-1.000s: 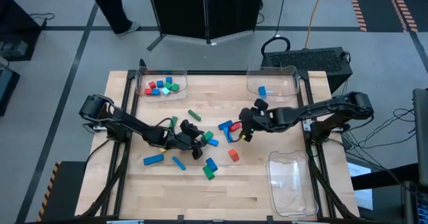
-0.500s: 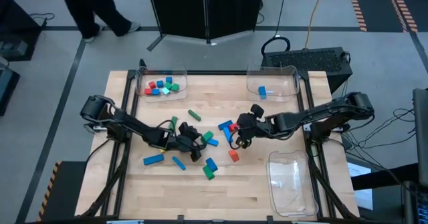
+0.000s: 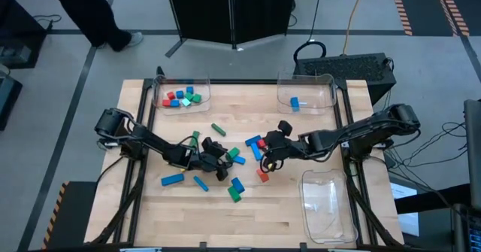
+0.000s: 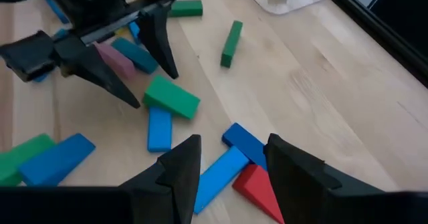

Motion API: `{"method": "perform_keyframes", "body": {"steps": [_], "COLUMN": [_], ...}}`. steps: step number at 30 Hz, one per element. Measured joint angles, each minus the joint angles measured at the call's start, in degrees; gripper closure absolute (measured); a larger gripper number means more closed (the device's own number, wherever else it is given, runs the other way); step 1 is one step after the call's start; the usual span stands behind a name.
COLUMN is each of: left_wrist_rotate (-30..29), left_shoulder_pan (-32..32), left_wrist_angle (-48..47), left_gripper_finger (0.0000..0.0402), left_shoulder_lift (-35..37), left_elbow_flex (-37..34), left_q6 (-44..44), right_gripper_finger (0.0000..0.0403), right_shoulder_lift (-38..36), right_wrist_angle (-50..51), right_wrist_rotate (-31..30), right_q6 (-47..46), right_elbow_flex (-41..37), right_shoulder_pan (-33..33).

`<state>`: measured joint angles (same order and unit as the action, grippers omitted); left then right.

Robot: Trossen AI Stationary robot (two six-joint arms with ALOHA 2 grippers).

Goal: Sort blocks by size
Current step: Put the green triangular block into the top right transparent bin

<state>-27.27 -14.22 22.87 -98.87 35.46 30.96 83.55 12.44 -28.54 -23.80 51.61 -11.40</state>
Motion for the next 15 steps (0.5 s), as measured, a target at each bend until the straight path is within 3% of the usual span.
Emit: {"method": "perform_keyframes", "body": {"steps": [15], "left_wrist_rotate": [-1.5], "left_shoulder_pan": [1.0], "left_wrist_angle": [-0.6], "left_gripper_finger": [0.0208], "left_shoulder_lift": [0.0], "left_elbow_flex": [0.0], "left_q6": [-1.9], "right_gripper_finger": [0.0241], "right_shoulder_lift": [0.1], "right_wrist_angle": [-14.5], "right_wrist_rotate": [0.1], "right_q6": [1.5], "right_elbow_flex": [-7.1], "right_shoulder_pan": [0.0]}}
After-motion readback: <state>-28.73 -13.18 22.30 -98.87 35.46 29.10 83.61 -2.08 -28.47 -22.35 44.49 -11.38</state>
